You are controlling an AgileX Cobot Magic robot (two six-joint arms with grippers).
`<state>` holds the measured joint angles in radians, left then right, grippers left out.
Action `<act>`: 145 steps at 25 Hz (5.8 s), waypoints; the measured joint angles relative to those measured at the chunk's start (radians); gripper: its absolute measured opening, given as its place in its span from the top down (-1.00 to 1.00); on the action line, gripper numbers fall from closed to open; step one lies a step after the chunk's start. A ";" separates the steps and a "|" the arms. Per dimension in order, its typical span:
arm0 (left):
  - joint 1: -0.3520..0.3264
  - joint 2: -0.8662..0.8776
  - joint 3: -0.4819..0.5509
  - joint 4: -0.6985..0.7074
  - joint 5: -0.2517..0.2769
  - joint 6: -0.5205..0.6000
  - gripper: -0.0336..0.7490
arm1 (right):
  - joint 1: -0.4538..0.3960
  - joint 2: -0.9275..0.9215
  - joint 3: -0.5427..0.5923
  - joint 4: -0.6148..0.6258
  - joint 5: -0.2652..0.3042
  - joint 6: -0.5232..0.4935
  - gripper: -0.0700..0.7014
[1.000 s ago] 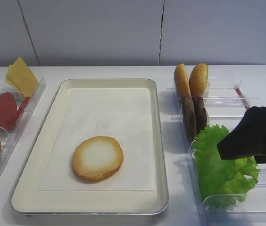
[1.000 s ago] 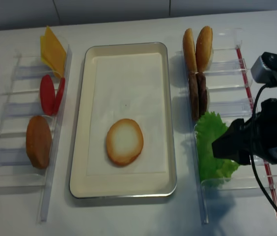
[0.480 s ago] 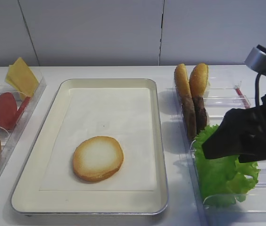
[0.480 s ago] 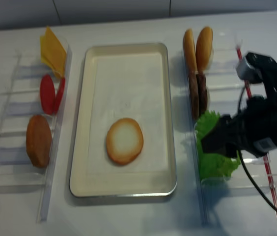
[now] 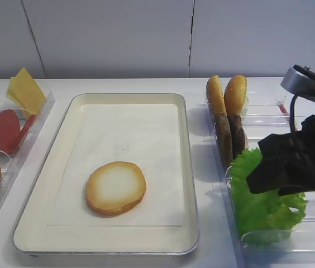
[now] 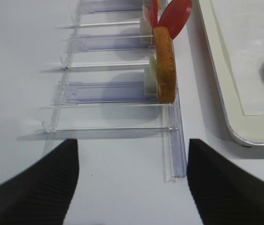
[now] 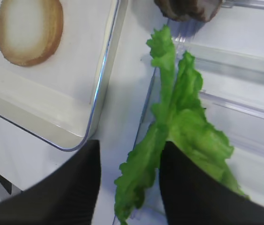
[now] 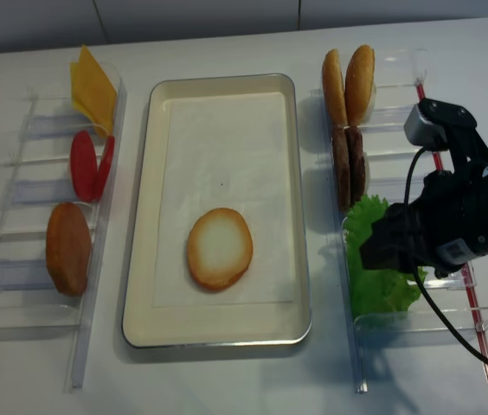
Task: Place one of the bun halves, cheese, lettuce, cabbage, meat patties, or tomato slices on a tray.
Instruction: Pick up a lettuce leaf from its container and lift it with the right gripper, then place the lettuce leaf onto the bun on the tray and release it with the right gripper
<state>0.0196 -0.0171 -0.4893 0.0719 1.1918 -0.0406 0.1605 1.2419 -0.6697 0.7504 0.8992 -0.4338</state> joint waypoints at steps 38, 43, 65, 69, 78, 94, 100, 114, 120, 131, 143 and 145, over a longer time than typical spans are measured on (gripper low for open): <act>0.002 0.000 0.000 0.000 0.000 0.000 -0.26 | 0.407 0.106 -0.288 0.008 -0.067 0.147 0.66; 0.002 0.000 0.000 0.000 0.000 0.000 -0.26 | 0.481 0.255 -0.412 0.013 -0.091 0.182 0.66; 0.002 0.000 0.000 0.000 0.000 0.000 -0.26 | 0.595 0.565 -0.571 0.049 -0.228 0.224 0.66; 0.002 0.000 0.000 0.000 0.000 0.000 -0.26 | 0.595 0.565 -0.593 0.071 -0.232 0.226 0.66; 0.002 0.000 0.000 0.000 0.000 0.000 -0.26 | 0.595 0.583 -0.608 0.024 -0.203 0.256 0.67; 0.002 0.000 0.000 0.000 0.000 0.000 -0.26 | 0.595 0.621 -0.612 -0.204 -0.179 0.411 0.67; 0.002 0.000 0.000 0.000 0.000 0.000 -0.26 | 0.595 0.621 -0.612 -0.264 -0.185 0.474 0.67; 0.002 0.000 0.000 0.000 0.000 0.000 -0.26 | 0.595 0.616 -0.612 -0.360 -0.167 0.556 0.67; 0.002 0.000 0.000 0.000 0.000 0.000 -0.26 | 0.597 0.614 -0.612 -0.355 -0.161 0.502 0.54; 0.002 0.000 0.000 0.000 0.000 0.000 -0.26 | 0.597 0.607 -0.612 -0.389 -0.137 0.434 -0.93; 0.002 0.000 0.000 0.000 0.000 0.000 -0.26 | 0.597 0.560 -0.767 -0.594 0.037 0.464 -0.97; 0.002 0.000 0.000 0.000 0.000 0.000 -0.26 | 0.595 0.535 -0.774 -0.624 0.082 0.434 -0.97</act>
<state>0.0212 -0.0171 -0.4893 0.0719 1.1918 -0.0406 0.7554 1.7771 -1.4439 0.1267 0.9811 0.0000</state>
